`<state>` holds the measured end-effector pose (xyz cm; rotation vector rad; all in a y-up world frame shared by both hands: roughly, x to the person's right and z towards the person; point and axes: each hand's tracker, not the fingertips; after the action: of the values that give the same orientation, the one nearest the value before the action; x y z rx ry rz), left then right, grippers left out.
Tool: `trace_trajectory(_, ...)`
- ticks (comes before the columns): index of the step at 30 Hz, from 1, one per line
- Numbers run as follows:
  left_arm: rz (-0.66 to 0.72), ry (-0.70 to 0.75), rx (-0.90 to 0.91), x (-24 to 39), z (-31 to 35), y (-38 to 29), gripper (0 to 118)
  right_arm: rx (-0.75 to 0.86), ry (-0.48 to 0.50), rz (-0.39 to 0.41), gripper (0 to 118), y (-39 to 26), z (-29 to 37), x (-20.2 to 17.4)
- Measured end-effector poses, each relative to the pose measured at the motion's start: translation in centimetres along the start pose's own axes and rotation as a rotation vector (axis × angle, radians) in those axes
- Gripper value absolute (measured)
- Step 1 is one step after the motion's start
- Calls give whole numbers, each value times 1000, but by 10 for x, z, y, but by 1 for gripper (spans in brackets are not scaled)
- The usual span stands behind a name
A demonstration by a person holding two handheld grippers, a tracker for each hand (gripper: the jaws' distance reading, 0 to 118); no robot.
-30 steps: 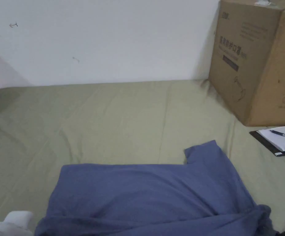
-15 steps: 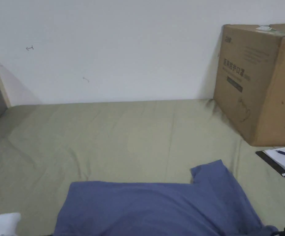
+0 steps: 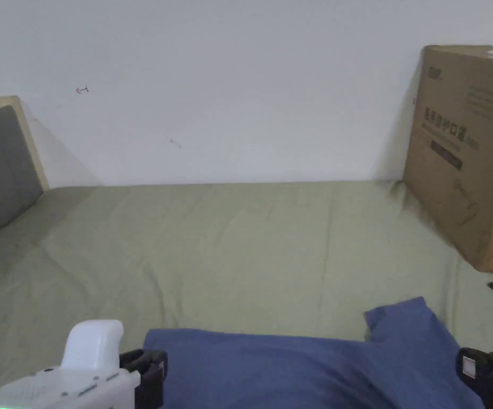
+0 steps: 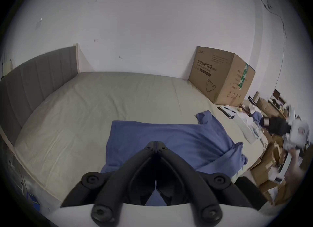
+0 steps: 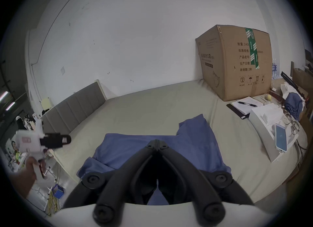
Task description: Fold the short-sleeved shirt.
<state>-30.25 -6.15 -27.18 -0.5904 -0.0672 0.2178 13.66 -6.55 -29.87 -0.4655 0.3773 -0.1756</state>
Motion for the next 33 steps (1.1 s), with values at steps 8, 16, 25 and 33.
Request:
trace_trajectory(8,-5,117,-413,-84,-178,80,0,-136,-27,30,0,2,-55,18)
trace_trajectory(16,10,52,-515,-133,-279,88,113,-257,-20,6,0,-7,-99,39)
trace_trajectory(25,-149,189,-617,-133,-329,38,110,-345,-35,-40,0,-30,-131,44)
trace_trajectory(33,-76,73,-533,-126,-291,47,2,-324,-28,-87,0,-26,-133,60)
